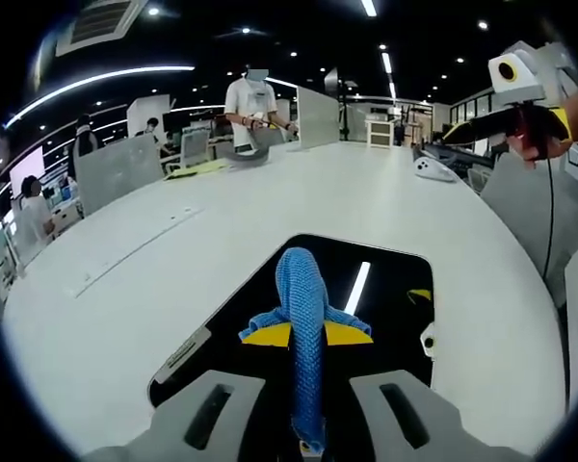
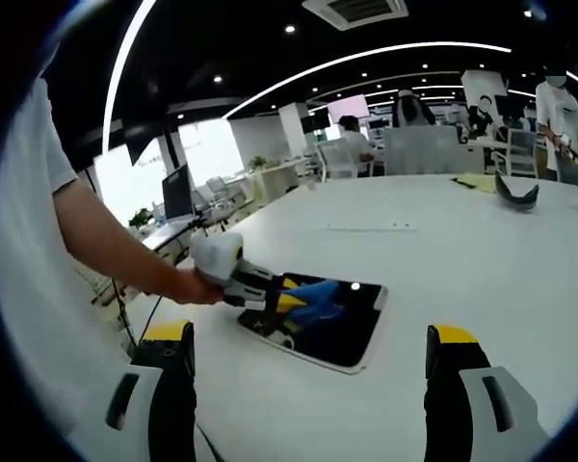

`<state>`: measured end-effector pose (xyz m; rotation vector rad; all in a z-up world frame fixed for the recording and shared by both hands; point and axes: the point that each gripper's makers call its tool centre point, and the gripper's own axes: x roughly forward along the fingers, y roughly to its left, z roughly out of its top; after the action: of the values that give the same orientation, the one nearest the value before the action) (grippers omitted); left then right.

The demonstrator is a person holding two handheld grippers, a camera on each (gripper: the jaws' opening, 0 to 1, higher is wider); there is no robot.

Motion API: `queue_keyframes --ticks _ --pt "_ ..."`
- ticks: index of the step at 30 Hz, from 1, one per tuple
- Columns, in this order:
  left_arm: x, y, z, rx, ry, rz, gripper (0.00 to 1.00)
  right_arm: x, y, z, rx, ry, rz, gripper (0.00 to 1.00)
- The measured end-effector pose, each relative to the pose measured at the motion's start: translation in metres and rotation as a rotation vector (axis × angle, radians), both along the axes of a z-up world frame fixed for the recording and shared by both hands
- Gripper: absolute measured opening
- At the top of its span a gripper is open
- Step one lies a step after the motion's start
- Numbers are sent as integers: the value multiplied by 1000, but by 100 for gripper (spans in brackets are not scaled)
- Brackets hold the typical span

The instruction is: Wipe the mirror surface with the cleaning cloth until all visible marks leave the cleaned area.

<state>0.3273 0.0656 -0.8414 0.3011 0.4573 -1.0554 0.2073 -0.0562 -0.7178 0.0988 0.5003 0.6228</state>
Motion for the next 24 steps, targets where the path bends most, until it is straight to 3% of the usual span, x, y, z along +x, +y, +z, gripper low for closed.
queue_keyframes --ticks 24 --pt "17 8 0 0 -19 13 8 3 -4 -3 -8 12 -16 100"
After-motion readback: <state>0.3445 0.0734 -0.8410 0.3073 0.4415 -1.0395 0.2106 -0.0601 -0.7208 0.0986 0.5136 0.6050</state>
